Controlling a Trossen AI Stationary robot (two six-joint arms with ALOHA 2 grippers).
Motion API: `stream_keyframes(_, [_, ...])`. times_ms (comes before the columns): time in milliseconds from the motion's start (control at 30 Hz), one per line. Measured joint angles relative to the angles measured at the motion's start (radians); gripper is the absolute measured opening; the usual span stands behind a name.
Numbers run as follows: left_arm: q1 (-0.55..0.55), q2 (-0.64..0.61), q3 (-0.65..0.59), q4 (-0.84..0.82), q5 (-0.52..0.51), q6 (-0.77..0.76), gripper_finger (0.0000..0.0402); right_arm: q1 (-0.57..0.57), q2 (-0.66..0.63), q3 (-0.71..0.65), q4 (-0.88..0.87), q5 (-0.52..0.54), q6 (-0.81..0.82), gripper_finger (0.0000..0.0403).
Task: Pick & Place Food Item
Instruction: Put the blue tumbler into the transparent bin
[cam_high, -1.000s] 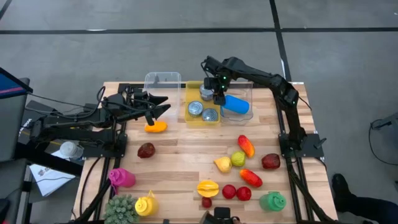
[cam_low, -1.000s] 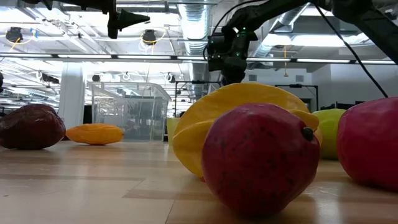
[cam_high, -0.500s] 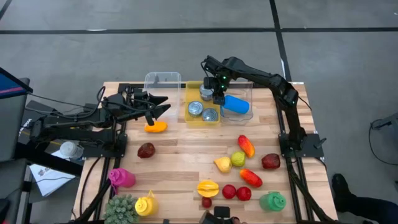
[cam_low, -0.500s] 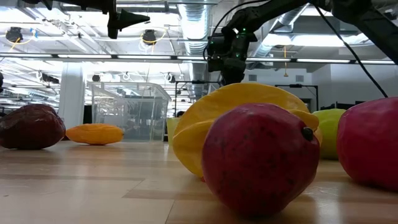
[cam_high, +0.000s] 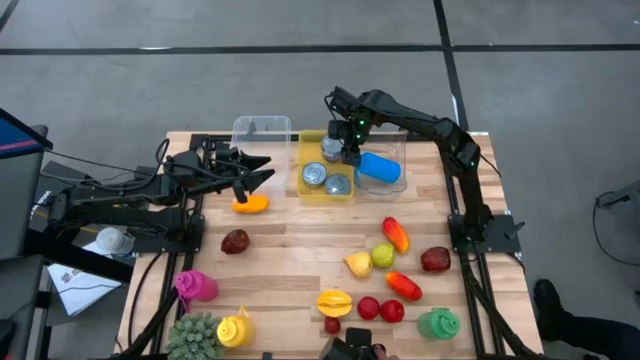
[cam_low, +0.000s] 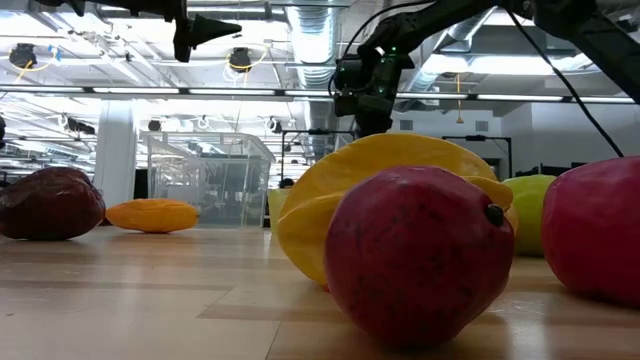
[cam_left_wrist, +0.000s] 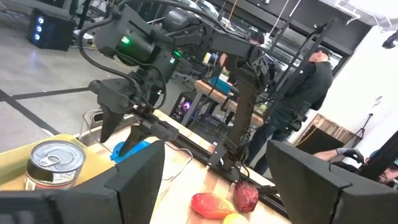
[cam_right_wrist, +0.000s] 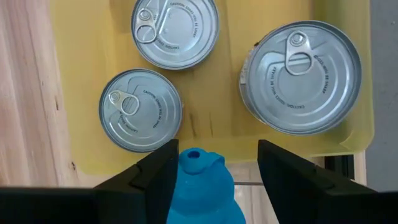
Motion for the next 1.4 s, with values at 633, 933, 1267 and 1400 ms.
stream_keyframes(633, [0.000, 0.000, 0.000, 0.000, 0.000, 0.000, 0.0273, -0.006, 0.001, -0.083, 0.025, -0.004, -0.015, 0.0216])
stream_keyframes(933, [0.000, 0.000, 0.000, 0.000, 0.000, 0.000, 0.0273, 0.005, 0.000, -0.087, 0.042, 0.054, -0.022, 0.0179])
stream_keyframes(1267, [0.000, 0.000, 0.000, 0.000, -0.001, 0.000, 0.0273, 0.008, -0.012, -0.087, 0.018, 0.057, -0.049, 0.0044])
stream_keyframes(1400, [0.000, 0.000, 0.000, 0.000, -0.001, 0.000, 0.0273, 0.008, -0.045, -0.072, 0.031, 0.053, -0.041, 0.0044])
